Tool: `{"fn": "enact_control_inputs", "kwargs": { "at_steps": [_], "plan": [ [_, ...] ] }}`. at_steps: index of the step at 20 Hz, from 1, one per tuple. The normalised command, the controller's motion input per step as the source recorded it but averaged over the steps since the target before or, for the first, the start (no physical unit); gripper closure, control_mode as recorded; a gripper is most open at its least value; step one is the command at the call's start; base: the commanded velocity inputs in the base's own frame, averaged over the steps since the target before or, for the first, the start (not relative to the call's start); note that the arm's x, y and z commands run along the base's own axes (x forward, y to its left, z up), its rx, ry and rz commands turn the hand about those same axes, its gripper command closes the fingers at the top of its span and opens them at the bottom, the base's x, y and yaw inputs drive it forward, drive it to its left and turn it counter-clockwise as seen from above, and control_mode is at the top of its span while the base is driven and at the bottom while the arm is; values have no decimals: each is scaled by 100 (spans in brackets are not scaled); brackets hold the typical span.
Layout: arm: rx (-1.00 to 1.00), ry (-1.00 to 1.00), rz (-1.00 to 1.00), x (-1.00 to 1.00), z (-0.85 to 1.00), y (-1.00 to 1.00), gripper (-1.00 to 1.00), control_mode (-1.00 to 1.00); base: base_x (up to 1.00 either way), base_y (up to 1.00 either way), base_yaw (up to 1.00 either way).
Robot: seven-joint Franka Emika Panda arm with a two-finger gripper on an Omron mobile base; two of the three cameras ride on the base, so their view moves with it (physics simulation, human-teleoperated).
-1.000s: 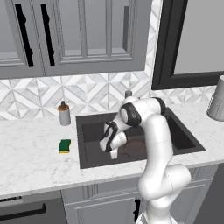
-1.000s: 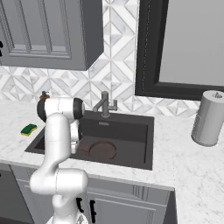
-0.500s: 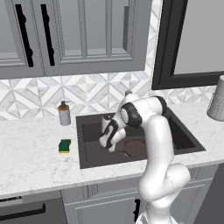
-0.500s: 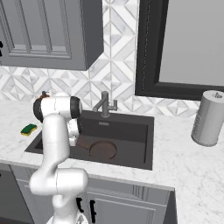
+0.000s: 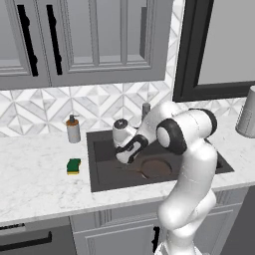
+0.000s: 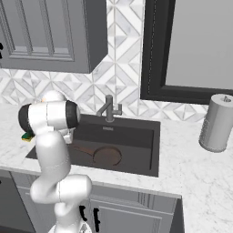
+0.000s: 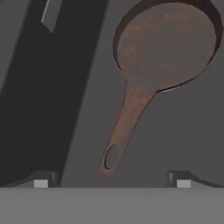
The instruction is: Pick the pan and sponge and place them into the sink. Then turn on the water.
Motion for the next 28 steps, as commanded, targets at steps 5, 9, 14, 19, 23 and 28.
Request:
{"fn": "enact_control_inputs", "kwargs": {
  "at_steps": [5,9,14,19,23,28],
  "plan": [
    [-5,-18,24,-97,99,6,-100,-100,0,0,0],
    [-4,-13,29,-99,99,11,-100,-100,0,0,0],
    [0,0,34,-72,100,12,-100,-100,0,0,0],
    [-3,15,40,-34,100,47,-100,-100,0,0,0],
    [-15,26,30,4,56,73,-100,-100,0,0,0],
    [-21,25,13,25,1,62,-100,-100,0,0,0]
  ]
}}
